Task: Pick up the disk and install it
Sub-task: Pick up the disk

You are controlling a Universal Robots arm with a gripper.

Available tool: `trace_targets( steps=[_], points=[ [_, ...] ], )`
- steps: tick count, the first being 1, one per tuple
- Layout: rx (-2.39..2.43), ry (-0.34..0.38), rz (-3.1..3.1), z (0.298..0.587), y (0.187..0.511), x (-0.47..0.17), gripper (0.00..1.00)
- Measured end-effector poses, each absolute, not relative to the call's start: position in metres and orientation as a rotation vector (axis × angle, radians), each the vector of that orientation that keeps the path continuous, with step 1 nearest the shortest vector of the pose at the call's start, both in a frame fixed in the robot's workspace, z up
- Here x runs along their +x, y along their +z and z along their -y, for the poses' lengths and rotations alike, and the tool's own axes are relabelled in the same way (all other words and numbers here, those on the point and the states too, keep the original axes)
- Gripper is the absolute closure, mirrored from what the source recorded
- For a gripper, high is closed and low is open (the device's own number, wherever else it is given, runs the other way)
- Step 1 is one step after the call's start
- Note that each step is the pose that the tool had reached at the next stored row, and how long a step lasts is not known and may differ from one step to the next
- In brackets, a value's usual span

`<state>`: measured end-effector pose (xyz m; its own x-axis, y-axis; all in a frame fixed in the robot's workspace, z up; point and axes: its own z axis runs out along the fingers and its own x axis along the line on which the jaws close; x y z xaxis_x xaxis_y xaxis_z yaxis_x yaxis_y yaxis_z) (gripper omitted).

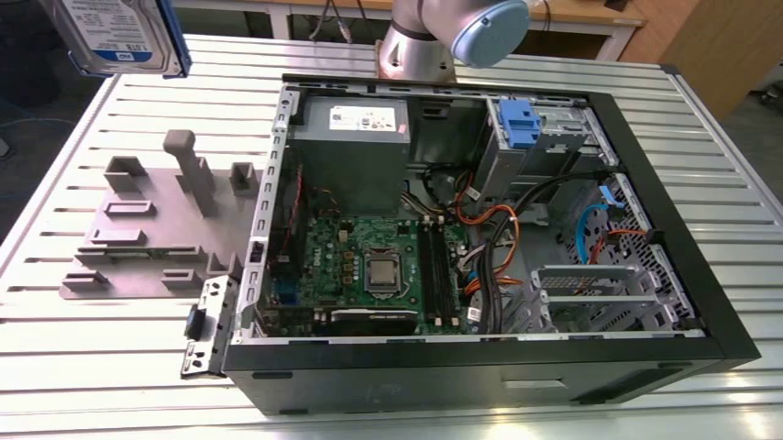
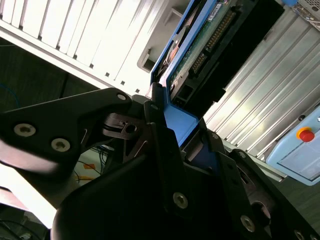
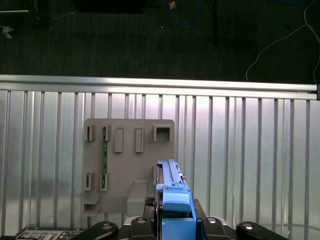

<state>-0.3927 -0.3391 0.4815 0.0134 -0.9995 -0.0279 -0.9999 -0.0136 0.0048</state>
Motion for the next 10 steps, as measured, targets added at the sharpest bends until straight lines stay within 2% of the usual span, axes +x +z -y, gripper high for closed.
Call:
trace_targets(
  steps=[10],
  points=[
    [-2.227,0.036,-2.193,0.3391,0.4815,-0.3888,0.64]
  ],
)
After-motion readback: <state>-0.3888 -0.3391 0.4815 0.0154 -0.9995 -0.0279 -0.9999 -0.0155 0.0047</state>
